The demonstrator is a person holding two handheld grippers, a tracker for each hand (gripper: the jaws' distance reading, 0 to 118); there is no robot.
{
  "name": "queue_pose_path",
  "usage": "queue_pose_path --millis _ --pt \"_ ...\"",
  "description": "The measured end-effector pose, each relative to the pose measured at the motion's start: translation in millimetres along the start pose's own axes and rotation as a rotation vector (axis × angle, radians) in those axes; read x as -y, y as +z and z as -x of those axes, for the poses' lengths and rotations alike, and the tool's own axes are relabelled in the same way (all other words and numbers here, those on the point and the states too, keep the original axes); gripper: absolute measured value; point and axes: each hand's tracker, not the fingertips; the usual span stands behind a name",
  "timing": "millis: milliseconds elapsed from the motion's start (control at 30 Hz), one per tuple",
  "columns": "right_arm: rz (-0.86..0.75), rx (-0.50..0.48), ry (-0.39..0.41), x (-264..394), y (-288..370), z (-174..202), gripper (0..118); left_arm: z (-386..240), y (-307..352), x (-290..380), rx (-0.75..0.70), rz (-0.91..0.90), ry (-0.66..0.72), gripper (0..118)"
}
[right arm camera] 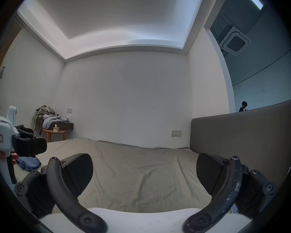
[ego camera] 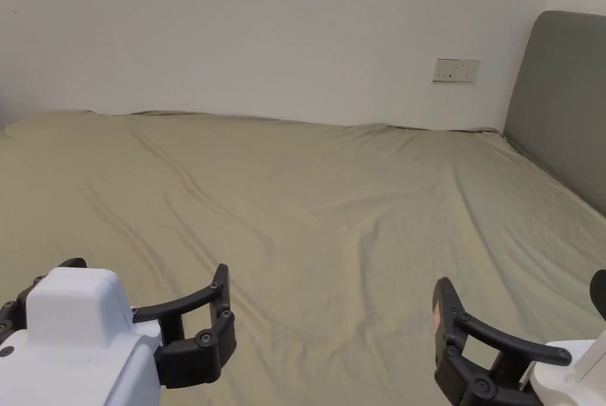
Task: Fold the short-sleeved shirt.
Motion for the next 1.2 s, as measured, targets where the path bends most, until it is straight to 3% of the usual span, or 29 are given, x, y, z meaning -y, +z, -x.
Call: queue_pose_path --millis 933,1133,1200 --pt "0.020 0.008 -0.007 1.2 -5.9 2.8 118 0.7 -1.6 -0.2 -0.002 0.004 -0.006 118" --pt "0.055 -0.038 -0.106 5.0 -12.6 -4.7 118 1.3 -1.3 0.0 0.001 0.005 0.000 118" --pt "0.065 -0.079 -0.196 6.1 -15.3 -10.3 118 1.5 -1.3 -0.3 0.002 0.005 0.002 118"
